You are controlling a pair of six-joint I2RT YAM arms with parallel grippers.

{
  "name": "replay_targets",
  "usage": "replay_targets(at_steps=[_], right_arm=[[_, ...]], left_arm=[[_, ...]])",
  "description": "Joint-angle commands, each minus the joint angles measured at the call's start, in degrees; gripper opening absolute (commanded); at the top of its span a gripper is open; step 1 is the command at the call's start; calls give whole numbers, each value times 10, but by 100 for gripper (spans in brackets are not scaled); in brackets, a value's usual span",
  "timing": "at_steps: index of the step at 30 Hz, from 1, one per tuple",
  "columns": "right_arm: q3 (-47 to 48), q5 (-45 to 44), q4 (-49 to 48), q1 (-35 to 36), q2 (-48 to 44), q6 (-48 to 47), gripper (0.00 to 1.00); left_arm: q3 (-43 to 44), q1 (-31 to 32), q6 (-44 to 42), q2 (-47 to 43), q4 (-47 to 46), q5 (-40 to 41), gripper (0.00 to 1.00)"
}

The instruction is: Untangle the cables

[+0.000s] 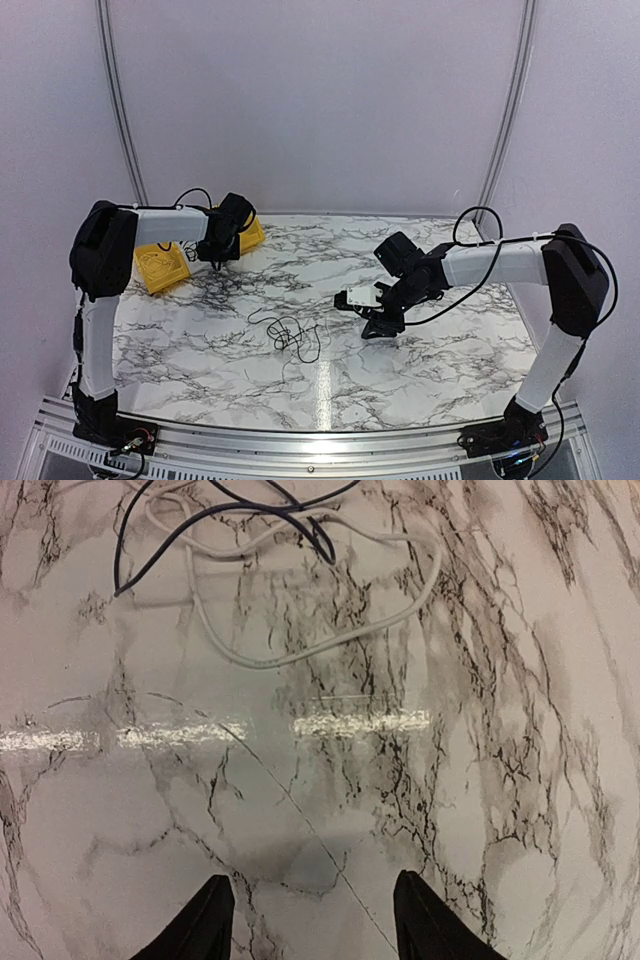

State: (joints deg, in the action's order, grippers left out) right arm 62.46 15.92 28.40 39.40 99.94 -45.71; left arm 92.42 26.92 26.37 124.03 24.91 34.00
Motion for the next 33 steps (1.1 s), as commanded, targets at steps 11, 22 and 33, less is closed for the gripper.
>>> replay_targets(at_steps=[11, 22, 33], right_arm=[[19, -9, 8, 6, -12, -4, 55], [18, -16, 9, 6, -12, -5, 55], [19, -14, 9, 5, -12, -5, 55]], left_arm=[[11, -67, -62, -95, -21, 11, 0], [59, -79, -68, 2, -24, -35, 0], [36, -93, -78, -45, -8, -66, 28]])
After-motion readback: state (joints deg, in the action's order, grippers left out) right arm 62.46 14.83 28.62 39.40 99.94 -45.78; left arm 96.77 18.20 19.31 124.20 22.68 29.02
